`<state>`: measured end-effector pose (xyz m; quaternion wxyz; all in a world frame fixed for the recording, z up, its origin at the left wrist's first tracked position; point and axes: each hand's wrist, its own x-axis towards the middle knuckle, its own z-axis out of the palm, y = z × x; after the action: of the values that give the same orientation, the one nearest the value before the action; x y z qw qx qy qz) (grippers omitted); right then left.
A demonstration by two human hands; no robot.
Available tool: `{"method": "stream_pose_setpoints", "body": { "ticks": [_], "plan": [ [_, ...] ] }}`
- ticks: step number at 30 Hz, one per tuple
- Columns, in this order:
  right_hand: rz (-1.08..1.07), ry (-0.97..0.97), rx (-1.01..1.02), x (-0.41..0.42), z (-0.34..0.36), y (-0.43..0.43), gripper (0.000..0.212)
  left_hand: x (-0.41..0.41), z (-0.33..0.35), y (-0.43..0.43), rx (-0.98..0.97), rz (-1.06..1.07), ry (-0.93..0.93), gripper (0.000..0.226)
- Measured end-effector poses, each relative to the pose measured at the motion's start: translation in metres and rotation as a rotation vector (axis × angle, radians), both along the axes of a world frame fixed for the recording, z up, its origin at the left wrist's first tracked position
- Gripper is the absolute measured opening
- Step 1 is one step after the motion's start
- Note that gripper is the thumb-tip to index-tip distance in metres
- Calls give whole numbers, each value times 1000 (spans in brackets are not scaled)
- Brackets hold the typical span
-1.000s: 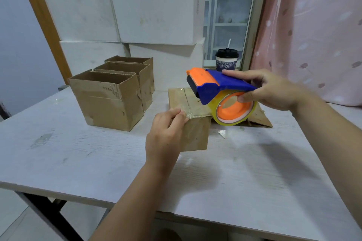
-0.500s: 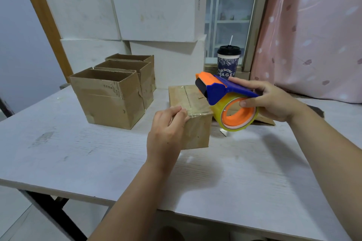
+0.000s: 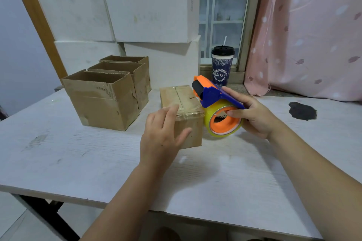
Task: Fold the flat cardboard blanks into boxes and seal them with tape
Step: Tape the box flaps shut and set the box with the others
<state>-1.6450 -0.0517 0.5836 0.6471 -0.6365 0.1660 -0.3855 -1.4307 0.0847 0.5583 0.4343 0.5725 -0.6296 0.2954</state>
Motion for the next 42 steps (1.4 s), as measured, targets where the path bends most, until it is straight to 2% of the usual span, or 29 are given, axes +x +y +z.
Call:
{"method": "stream_pose_setpoints", "body": {
  "ticks": [3,8,11,14,19,23,30,33,36,42],
  "plan": [
    [-10,-13,26,3,-2,5,60,-5,-2,-1,33,48,14,65],
    [-6,-55,26,8,-8,20,59,-12,-2,0,33,140,37,33],
    [-19,-42,-2,15,-8,31,62,-7,0,2,-11,175,3,36],
    [-133,-5,-32,28,-8,44,62,-7,5,4,38,205,-2,41],
    [-299,280,-329,30,-1,59,75,-8,16,12,221,151,10,43],
    [-331,417,-509,26,6,66,67,-7,26,15,281,111,15,40],
    [-403,506,-747,26,10,59,54,-13,25,6,385,72,103,46],
    [-438,559,-861,29,12,55,61,-9,26,7,376,62,87,39],
    [-444,607,-939,29,13,52,53,-7,26,9,369,43,76,34],
    [-457,699,-1136,29,24,50,70,0,24,9,338,-4,47,36]
  ]
}}
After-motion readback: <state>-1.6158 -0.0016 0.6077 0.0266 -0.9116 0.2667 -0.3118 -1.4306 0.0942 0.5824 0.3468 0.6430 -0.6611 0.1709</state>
